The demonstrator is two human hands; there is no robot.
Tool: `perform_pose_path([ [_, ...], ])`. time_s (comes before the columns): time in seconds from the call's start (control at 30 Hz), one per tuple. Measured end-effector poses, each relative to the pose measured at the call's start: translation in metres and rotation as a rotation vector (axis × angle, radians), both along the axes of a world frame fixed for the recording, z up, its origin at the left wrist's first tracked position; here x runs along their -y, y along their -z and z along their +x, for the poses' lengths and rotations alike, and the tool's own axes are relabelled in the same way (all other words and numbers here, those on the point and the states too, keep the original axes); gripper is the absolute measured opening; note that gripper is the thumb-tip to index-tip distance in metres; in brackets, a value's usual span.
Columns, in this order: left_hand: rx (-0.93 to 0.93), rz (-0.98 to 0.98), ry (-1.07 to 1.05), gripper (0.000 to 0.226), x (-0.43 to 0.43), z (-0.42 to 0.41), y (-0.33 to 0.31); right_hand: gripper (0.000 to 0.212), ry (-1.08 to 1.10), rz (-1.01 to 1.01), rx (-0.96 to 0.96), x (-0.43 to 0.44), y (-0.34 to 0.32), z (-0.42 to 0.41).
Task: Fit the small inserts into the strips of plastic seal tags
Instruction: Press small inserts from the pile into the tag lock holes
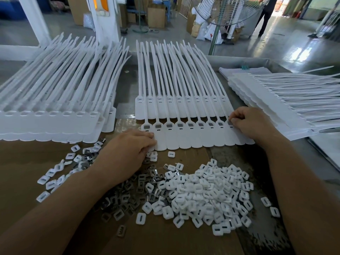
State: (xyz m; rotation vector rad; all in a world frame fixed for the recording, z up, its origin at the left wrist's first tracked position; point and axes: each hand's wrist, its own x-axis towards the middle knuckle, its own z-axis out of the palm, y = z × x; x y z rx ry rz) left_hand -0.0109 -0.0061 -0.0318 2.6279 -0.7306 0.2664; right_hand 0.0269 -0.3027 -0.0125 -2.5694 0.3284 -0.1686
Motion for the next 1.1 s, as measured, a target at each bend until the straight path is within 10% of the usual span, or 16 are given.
perform_pose_path([
  [0.7, -0.006, 0.003, -0.001, 0.027, -0.003, 0.000, 0.004, 0.009, 0.050, 0.044, 0.197, -0.006, -0.003, 0.000],
  [1.1, -0.020, -0.008, -0.015, 0.027, -0.002, 0.000, 0.002, 0.011, -0.729, 0.114, -0.081, -0.091, -0.024, -0.040],
])
